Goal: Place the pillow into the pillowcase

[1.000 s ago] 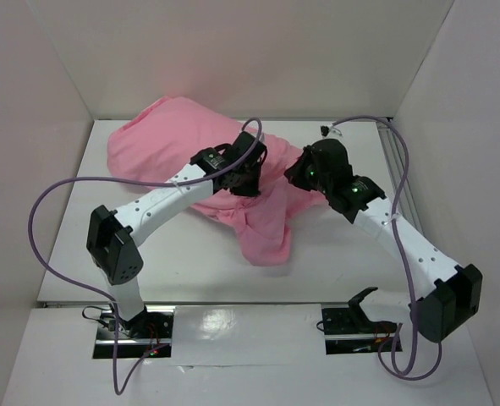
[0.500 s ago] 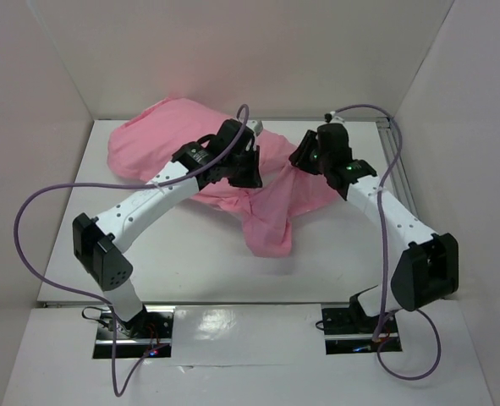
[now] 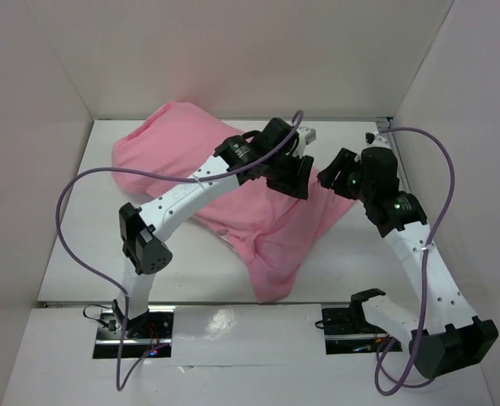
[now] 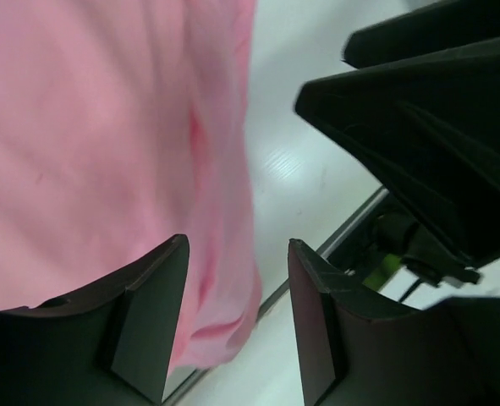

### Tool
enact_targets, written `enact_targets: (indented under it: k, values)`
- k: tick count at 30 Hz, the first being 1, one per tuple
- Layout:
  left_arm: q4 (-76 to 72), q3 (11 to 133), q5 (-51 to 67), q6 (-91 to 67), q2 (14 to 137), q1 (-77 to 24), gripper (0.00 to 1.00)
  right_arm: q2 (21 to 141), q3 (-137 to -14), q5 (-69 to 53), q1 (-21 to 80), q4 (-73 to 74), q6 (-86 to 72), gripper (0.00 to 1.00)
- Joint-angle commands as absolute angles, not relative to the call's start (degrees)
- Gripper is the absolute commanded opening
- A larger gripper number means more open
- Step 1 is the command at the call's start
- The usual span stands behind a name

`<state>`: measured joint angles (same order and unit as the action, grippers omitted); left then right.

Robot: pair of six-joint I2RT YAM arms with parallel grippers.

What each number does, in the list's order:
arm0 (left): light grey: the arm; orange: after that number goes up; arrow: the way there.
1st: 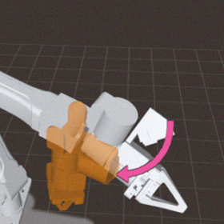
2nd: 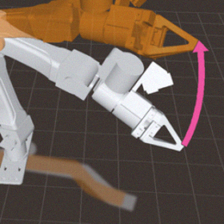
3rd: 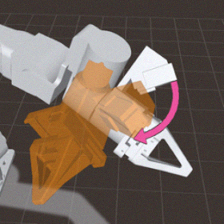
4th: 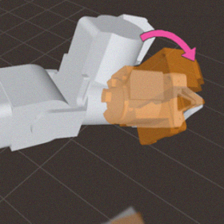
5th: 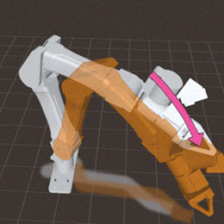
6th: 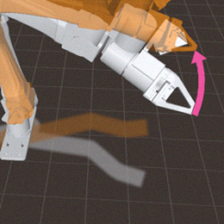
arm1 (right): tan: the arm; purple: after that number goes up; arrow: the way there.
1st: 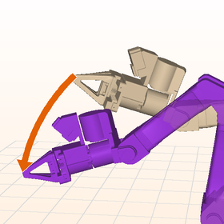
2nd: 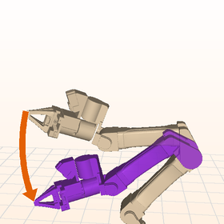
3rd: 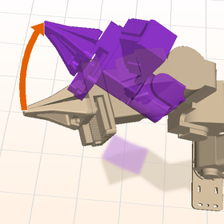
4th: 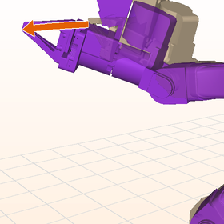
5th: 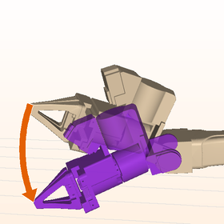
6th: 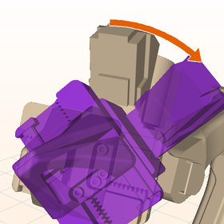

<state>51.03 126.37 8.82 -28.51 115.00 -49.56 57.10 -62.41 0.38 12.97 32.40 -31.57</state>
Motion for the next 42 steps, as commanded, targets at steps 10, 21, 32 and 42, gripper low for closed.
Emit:
enact_targets:
  k: [10,21,32,42]
  values:
    - [50.99,99.06,-4.57,-28.47,94.4,-52.28,0.67,56.69,-50.89,-10.63,17.48,38.85,-34.18,0.58]
    - [48.61,107.48,-7.13,-29.01,107.3,-55.99,0.36,56.69,-45.18,-4.13,17.31,37.72,-43.15,0.38]
    - [41.57,118.13,14.23,-27.16,107.42,-56.52,0.0,73.45,-46.28,-12.12,14.24,5.03,-46.85,0.04]
    - [51.94,97.59,-0.51,-35.67,82.73,-34.14,0.73,100.92,-82.82,-7.21,2.21,23.38,-35.95,0.34]
